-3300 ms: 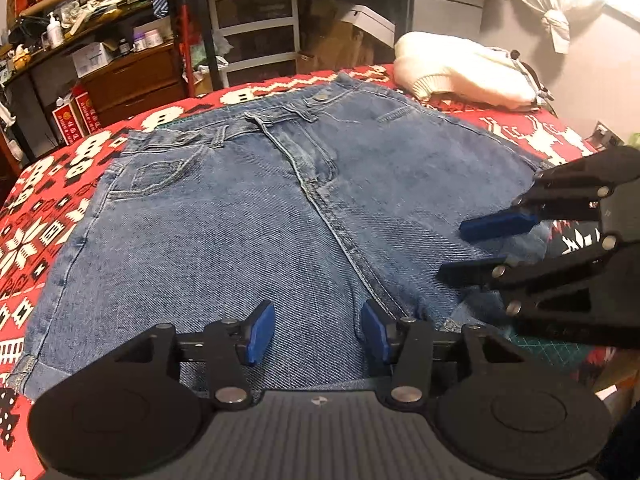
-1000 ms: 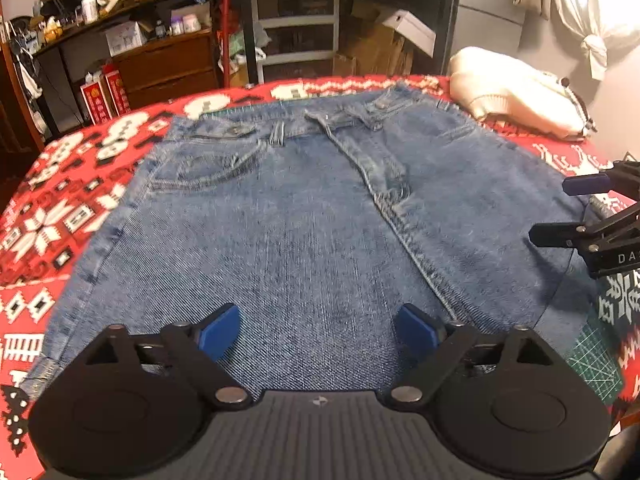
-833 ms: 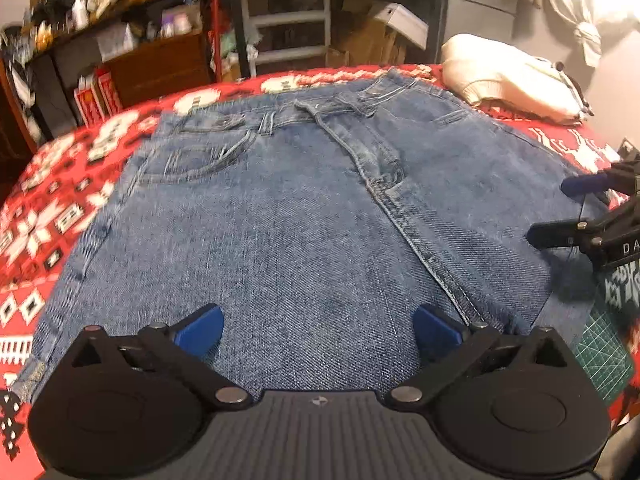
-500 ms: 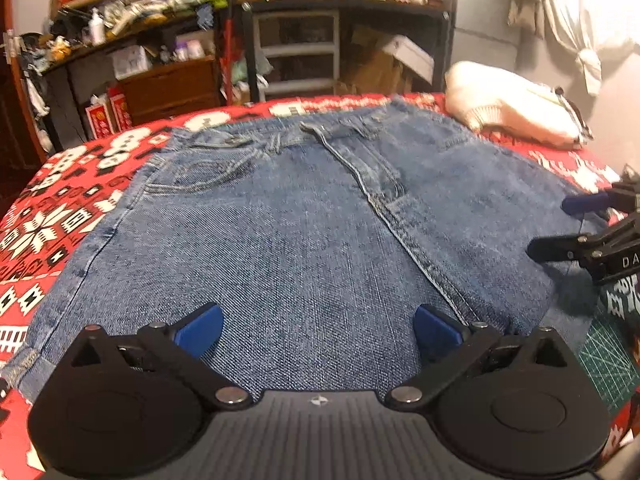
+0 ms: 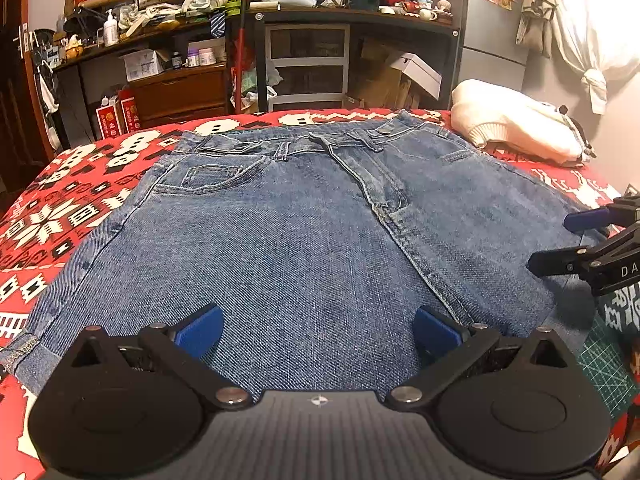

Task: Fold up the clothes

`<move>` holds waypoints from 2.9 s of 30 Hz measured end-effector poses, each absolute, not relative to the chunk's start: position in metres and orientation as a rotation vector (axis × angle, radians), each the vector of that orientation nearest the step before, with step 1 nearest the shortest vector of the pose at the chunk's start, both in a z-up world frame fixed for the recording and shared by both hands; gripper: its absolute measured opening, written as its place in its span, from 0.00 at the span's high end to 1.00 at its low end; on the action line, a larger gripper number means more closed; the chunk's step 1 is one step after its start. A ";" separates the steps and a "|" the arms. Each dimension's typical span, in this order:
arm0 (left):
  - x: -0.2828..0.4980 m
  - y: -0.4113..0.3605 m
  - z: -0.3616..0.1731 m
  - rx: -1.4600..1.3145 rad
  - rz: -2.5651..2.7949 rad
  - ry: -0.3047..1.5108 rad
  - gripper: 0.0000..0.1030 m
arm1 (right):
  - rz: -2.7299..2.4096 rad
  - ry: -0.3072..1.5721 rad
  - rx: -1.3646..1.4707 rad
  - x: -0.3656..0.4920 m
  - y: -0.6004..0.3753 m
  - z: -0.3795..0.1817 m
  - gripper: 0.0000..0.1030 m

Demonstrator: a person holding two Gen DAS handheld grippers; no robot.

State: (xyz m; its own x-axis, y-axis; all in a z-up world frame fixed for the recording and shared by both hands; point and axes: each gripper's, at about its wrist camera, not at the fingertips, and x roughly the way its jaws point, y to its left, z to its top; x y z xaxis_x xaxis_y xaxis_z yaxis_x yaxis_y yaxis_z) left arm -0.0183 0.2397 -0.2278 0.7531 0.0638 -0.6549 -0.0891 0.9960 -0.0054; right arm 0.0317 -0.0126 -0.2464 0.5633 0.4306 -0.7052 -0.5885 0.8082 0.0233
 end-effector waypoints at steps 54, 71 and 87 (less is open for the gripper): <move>-0.033 0.359 -0.204 -0.146 0.061 0.876 0.53 | 0.576 0.811 -0.230 0.035 -0.071 -0.229 0.76; -0.028 0.270 -0.179 -0.114 -0.152 0.811 0.53 | 0.468 0.839 -0.147 0.049 -0.113 -0.219 0.76; 0.010 0.145 -0.183 0.017 -0.435 0.817 0.53 | 0.505 0.887 0.180 0.065 -0.171 -0.234 0.72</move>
